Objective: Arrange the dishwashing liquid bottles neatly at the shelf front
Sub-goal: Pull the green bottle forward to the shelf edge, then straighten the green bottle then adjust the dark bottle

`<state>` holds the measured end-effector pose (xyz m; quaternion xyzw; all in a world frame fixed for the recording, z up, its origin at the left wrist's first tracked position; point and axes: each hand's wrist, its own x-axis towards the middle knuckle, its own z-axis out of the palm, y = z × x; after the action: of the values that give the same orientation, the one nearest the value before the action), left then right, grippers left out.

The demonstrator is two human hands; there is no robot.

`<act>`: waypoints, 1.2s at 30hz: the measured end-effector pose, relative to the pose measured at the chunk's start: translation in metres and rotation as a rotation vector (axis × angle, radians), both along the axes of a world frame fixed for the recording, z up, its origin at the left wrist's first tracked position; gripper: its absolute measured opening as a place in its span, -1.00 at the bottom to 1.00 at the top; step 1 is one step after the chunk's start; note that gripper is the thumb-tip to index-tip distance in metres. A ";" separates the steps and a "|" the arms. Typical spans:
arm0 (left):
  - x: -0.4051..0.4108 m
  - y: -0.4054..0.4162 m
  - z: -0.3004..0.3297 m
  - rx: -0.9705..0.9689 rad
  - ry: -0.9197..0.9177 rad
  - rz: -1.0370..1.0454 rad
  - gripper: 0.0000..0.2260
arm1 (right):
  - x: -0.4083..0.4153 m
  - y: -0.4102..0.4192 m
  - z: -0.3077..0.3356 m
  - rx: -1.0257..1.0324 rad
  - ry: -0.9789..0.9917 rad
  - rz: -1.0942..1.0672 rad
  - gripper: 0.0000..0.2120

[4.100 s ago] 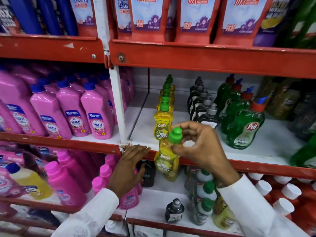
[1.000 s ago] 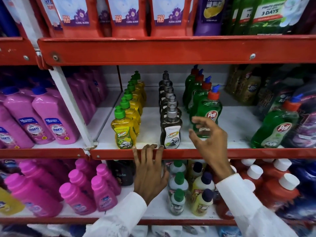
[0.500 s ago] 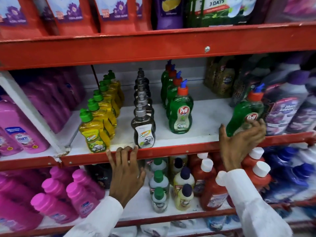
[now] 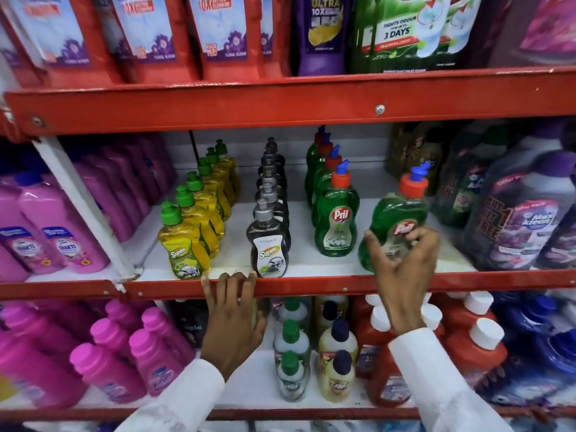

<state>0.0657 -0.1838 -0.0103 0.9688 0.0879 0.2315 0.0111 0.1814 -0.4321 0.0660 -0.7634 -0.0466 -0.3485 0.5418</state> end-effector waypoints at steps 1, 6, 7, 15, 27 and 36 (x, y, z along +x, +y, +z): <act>-0.001 0.000 0.001 -0.009 0.007 -0.001 -0.44 | -0.002 0.011 0.002 -0.019 0.008 0.025 -0.48; -0.007 -0.002 0.008 -0.159 -0.011 -0.060 -0.45 | -0.008 0.053 0.001 -0.089 0.041 0.099 -0.48; -0.009 -0.002 0.009 -0.215 -0.036 -0.069 -0.47 | -0.008 0.057 -0.001 -0.102 0.056 0.097 -0.47; -0.010 -0.054 0.041 -0.524 -0.372 -0.282 -0.76 | -0.012 0.044 -0.009 -0.185 0.100 0.162 -0.43; 0.076 -0.084 0.060 -0.823 -0.047 -0.242 -0.57 | 0.023 -0.021 -0.009 -0.456 0.320 0.565 -0.54; 0.081 -0.082 0.056 -0.866 -0.068 -0.319 -0.61 | 0.027 -0.027 -0.013 -0.463 0.306 0.552 -0.57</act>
<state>0.1467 -0.2654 0.0456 0.8682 0.0259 0.2008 0.4529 0.2087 -0.4594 0.0533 -0.8674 -0.2461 -0.0522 0.4294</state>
